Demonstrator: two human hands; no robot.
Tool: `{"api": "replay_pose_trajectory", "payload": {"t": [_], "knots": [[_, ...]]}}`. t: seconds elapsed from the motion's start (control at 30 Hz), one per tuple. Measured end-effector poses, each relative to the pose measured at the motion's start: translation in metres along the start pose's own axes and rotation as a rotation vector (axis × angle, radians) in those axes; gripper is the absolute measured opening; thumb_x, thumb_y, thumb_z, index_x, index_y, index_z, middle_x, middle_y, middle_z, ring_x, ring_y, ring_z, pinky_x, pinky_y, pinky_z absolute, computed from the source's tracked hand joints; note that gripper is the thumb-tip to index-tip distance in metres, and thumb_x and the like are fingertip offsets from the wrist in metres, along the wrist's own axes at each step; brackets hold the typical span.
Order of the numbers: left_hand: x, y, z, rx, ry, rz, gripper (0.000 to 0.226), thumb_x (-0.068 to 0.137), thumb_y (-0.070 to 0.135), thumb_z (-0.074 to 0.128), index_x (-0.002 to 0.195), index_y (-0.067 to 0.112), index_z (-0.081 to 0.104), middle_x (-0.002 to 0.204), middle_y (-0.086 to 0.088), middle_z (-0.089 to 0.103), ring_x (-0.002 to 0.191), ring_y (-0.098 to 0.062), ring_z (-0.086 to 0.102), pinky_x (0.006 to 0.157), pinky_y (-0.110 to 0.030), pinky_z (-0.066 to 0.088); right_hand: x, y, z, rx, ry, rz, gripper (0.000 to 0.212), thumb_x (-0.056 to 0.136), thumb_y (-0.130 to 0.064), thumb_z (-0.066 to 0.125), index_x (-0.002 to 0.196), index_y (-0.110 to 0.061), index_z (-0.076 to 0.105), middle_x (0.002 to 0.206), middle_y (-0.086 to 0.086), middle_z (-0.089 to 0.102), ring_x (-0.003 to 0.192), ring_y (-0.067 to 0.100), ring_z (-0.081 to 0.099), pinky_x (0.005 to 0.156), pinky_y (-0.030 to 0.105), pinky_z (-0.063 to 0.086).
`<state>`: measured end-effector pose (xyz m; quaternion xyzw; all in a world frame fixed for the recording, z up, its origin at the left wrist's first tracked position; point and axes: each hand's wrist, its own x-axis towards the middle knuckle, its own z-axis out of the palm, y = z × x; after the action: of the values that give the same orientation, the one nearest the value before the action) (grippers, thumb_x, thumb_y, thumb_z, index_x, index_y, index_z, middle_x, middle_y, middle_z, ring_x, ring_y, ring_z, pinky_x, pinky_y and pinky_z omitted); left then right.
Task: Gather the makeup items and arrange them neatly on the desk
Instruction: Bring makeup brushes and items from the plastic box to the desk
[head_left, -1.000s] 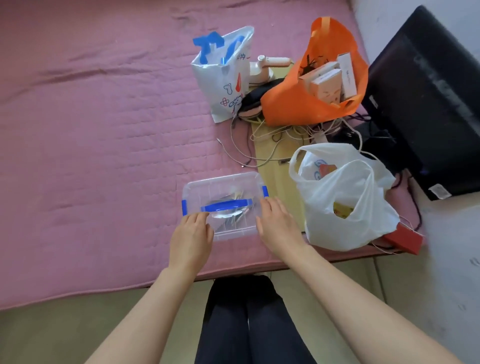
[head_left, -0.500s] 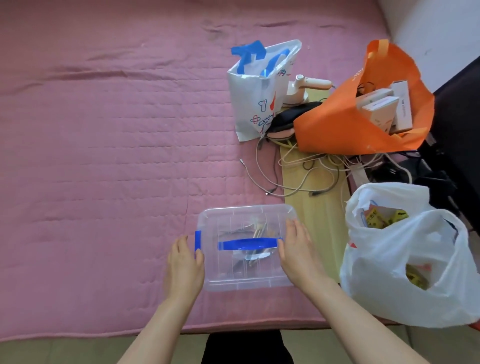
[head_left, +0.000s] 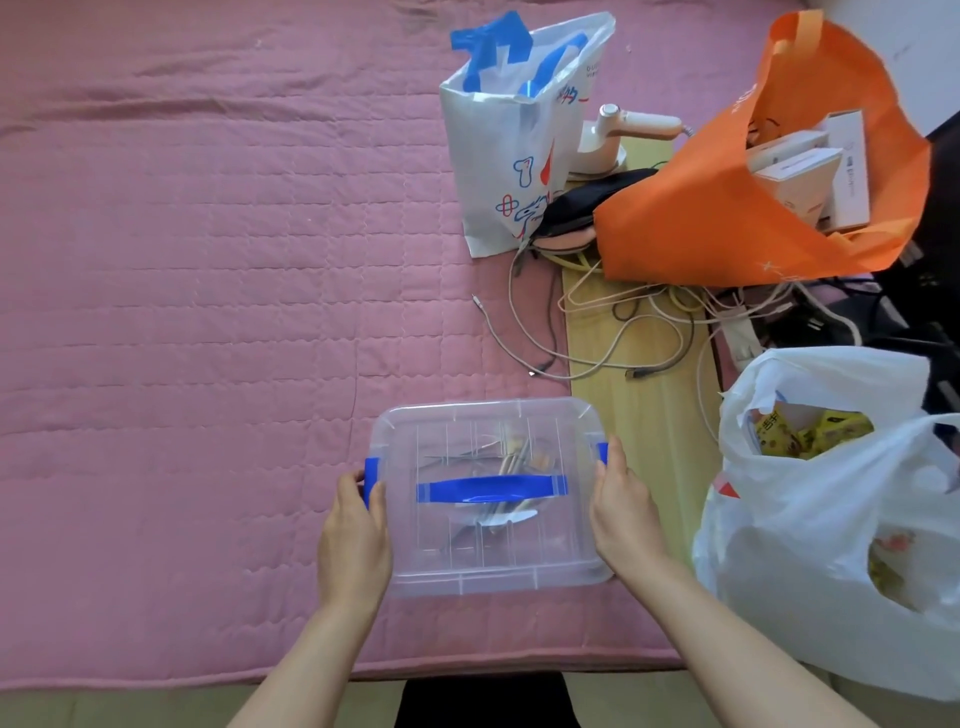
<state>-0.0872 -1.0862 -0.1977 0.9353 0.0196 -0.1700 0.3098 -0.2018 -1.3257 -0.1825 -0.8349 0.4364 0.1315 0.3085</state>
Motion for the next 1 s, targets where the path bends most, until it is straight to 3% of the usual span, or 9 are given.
{"api": "replay_pose_trajectory", "payload": {"t": [0.13,0.3,0.47,0.6,0.67,0.77,0.87,0.93,1.0], "knots": [[-0.001,-0.004,0.003,0.03,0.039,0.032,0.025,0.1,0.035,0.035,0.114,0.02,0.05,0.086,-0.006,0.064,0.071,-0.028,0.049,0.06,-0.036,0.037,0.001,0.009,0.001,0.024,0.027,-0.088,0.04,0.102,-0.026,0.024,0.141,-0.016,0.029,0.098,0.014,0.061,0.081,0.032,0.056,0.065,0.038,0.044],[0.001,0.001,0.008,0.15,0.096,0.112,0.029,0.101,0.023,0.037,0.119,0.008,0.053,0.063,-0.002,0.048,0.056,-0.026,0.039,0.054,-0.032,0.027,0.003,0.01,0.002,0.055,0.038,-0.139,0.04,0.102,-0.026,0.023,0.14,-0.014,0.031,0.103,0.016,0.062,0.085,0.032,0.057,0.068,0.035,0.043],[0.008,-0.001,0.013,0.057,0.132,-0.008,0.025,0.102,0.015,0.035,0.1,0.003,0.056,0.06,-0.003,0.045,0.058,-0.031,0.041,0.054,-0.035,0.021,0.008,0.014,0.001,0.047,0.056,-0.113,0.039,0.102,-0.022,0.024,0.14,-0.018,0.032,0.086,0.011,0.061,0.072,0.029,0.055,0.061,0.035,0.041],[0.01,0.0,0.016,-0.028,0.133,-0.083,0.028,0.102,0.016,0.032,0.099,0.002,0.057,0.069,-0.008,0.05,0.066,-0.029,0.041,0.061,-0.035,0.023,0.009,0.018,0.005,0.066,0.087,-0.125,0.039,0.102,-0.024,0.026,0.14,-0.021,0.032,0.069,0.001,0.054,0.057,0.011,0.047,0.047,0.022,0.025],[0.012,-0.001,0.014,-0.077,0.123,-0.115,0.029,0.102,0.017,0.032,0.097,0.004,0.057,0.072,-0.007,0.051,0.07,-0.03,0.044,0.064,-0.036,0.027,0.012,0.022,0.006,0.128,0.102,-0.051,0.037,0.102,-0.024,0.027,0.137,-0.021,0.038,0.068,0.002,0.055,0.057,0.013,0.048,0.047,0.024,0.028],[0.013,-0.007,0.012,-0.18,0.072,-0.219,0.03,0.102,0.021,0.032,0.084,0.006,0.052,0.07,-0.005,0.052,0.07,-0.029,0.046,0.062,-0.036,0.033,0.016,0.027,0.006,0.241,0.086,0.065,0.036,0.102,-0.024,0.027,0.132,-0.019,0.045,0.077,0.005,0.06,0.064,0.018,0.052,0.054,0.032,0.034],[0.015,-0.014,0.011,-0.38,-0.039,-0.446,0.03,0.098,0.021,0.036,0.079,0.004,0.051,0.073,-0.009,0.05,0.07,-0.022,0.043,0.064,-0.034,0.035,0.023,0.028,0.003,0.278,0.02,0.147,0.039,0.102,-0.019,0.028,0.139,-0.016,0.041,0.101,0.01,0.062,0.084,0.024,0.053,0.072,0.032,0.038],[0.016,-0.013,0.007,-0.474,-0.093,-0.551,0.023,0.096,0.017,0.04,0.095,0.008,0.061,0.086,-0.007,0.059,0.08,-0.023,0.052,0.075,-0.035,0.044,0.025,0.028,-0.003,0.271,0.001,0.205,0.043,0.1,-0.011,0.031,0.143,-0.013,0.036,0.119,0.012,0.059,0.1,0.028,0.054,0.081,0.033,0.041],[0.015,-0.01,0.0,-0.402,-0.043,-0.511,0.028,0.096,0.013,0.044,0.12,0.011,0.058,0.113,-0.005,0.062,0.102,-0.025,0.057,0.095,-0.041,0.047,0.024,0.025,-0.01,0.211,0.041,0.166,0.047,0.097,-0.005,0.034,0.143,-0.012,0.035,0.136,0.009,0.051,0.109,0.027,0.054,0.083,0.034,0.043]]}}
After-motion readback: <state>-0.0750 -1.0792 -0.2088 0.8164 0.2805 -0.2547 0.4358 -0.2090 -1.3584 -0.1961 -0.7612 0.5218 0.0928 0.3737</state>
